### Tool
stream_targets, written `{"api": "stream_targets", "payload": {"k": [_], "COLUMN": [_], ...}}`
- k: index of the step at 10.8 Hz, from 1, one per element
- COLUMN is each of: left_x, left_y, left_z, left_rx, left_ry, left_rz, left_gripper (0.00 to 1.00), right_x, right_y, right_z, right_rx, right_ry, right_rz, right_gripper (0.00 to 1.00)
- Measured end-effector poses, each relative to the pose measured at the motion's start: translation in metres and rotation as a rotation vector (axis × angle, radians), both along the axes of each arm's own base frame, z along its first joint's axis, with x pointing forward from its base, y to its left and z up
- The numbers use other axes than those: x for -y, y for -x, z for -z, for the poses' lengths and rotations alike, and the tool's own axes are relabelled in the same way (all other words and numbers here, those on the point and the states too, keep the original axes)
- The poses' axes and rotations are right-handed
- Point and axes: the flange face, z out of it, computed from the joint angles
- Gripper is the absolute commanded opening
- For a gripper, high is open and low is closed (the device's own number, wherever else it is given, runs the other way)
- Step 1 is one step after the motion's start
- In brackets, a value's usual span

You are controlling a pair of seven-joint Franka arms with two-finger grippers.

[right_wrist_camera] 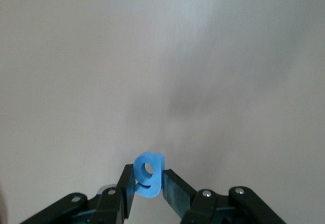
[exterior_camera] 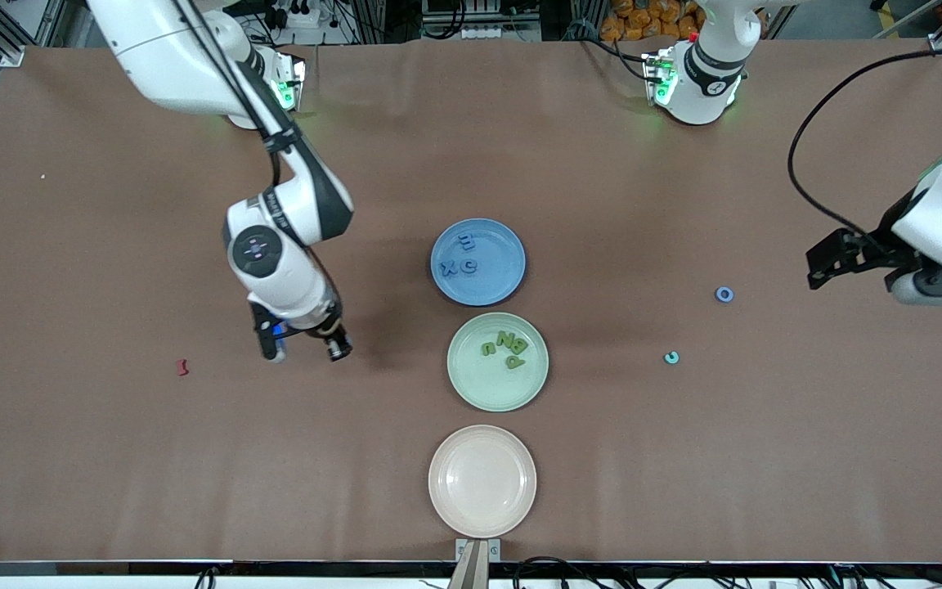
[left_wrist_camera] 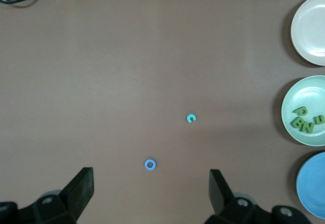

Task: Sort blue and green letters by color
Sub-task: 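Lower the blue 9 onto the blue plate and open the right gripper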

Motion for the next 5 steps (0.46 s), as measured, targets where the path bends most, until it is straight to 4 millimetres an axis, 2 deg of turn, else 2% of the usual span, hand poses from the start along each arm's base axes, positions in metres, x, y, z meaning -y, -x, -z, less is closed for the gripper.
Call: {"api": "stream_targets", "payload": {"k": [2, 5], "left_x": [-0.014, -0.012], "left_y": [0.012, 0.026], "left_z": [-0.018, -0.031], "left_rx": [0.001, 0.006], "left_ry": [-0.002, -0.009], "left_rz": [-0.007, -0.003], "left_gripper": [1.00, 1.00], "right_x": [-0.060, -0.149], "right_y": [0.025, 0.076], "right_z": [-0.008, -0.015], "right_rx": [0.011, 0.012], "right_ry": [-0.016, -0.048], "right_rz": [-0.041, -0.106], "right_gripper": [0.01, 0.01]}}
